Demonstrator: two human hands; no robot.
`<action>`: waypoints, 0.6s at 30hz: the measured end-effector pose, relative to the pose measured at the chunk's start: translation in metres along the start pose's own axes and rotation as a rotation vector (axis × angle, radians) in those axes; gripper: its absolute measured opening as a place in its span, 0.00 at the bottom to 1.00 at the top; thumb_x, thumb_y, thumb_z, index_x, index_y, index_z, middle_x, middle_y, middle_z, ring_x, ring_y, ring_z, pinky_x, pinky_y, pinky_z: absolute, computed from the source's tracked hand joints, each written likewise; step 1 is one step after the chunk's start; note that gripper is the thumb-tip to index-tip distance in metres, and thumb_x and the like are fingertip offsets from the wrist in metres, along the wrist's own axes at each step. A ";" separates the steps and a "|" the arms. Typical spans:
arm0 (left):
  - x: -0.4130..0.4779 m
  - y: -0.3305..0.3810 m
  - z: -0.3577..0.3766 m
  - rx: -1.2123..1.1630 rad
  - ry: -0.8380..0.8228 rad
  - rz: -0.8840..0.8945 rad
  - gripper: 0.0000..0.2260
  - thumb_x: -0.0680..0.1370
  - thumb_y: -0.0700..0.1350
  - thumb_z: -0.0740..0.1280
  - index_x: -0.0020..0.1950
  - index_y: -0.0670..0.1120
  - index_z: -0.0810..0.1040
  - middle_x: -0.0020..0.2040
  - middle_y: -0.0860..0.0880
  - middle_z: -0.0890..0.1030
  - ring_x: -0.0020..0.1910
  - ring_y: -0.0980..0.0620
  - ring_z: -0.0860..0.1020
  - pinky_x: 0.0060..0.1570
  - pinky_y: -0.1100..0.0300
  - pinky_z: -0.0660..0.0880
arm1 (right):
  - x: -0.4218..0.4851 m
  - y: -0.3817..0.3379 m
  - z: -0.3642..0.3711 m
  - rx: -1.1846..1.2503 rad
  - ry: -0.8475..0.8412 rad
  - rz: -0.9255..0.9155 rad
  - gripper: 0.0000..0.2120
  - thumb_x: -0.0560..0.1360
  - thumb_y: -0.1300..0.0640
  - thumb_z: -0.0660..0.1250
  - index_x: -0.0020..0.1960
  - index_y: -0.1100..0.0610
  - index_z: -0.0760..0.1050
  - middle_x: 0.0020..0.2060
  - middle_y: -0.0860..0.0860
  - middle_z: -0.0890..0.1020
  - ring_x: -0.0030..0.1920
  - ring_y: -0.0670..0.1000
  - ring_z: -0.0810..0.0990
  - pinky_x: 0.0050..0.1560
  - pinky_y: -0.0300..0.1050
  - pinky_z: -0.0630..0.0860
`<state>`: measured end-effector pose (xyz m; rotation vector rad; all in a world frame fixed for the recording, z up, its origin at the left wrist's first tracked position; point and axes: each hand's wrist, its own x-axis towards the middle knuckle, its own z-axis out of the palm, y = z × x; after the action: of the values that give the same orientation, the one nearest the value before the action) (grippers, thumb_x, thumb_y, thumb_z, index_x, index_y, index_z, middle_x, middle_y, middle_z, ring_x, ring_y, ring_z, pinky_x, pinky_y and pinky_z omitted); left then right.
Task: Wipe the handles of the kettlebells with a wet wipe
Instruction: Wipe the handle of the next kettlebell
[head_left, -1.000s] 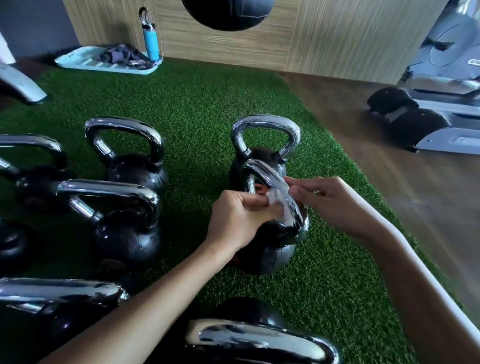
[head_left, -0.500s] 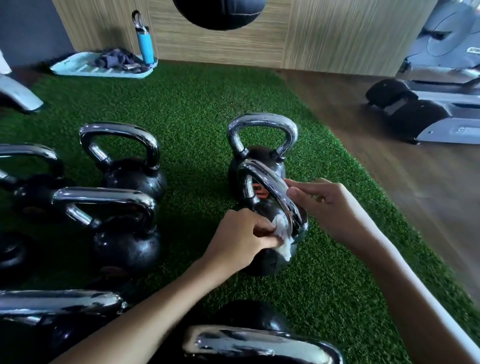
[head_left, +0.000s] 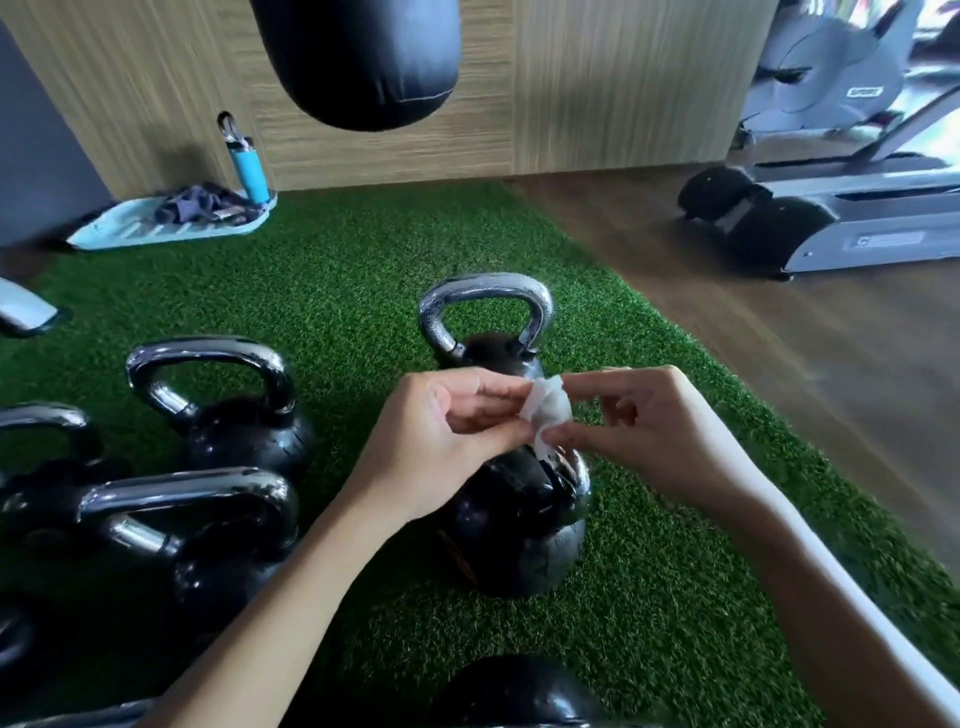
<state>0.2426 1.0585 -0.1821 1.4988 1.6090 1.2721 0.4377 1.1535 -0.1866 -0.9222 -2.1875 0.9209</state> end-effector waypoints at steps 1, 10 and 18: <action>0.001 0.000 0.002 -0.004 -0.019 -0.006 0.16 0.72 0.39 0.78 0.59 0.47 0.85 0.50 0.53 0.88 0.51 0.55 0.86 0.56 0.56 0.81 | 0.000 0.003 0.001 0.023 0.012 0.002 0.19 0.65 0.40 0.78 0.55 0.38 0.82 0.29 0.40 0.80 0.27 0.44 0.64 0.28 0.41 0.61; 0.009 0.012 0.031 0.533 0.300 -0.307 0.35 0.64 0.69 0.76 0.67 0.56 0.76 0.52 0.61 0.75 0.54 0.57 0.76 0.51 0.63 0.67 | -0.016 0.044 0.005 0.369 0.004 0.256 0.09 0.66 0.46 0.78 0.46 0.40 0.85 0.44 0.45 0.88 0.44 0.45 0.86 0.47 0.41 0.81; 0.022 0.001 0.045 0.481 0.331 -0.412 0.21 0.63 0.65 0.78 0.46 0.53 0.81 0.39 0.61 0.79 0.38 0.66 0.74 0.36 0.65 0.71 | -0.024 0.064 0.017 0.694 -0.157 0.337 0.12 0.73 0.53 0.73 0.54 0.58 0.86 0.42 0.51 0.88 0.34 0.41 0.80 0.34 0.29 0.72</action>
<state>0.2790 1.0903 -0.1932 1.1483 2.4255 0.9722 0.4625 1.1621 -0.2518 -0.8878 -1.6377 1.8115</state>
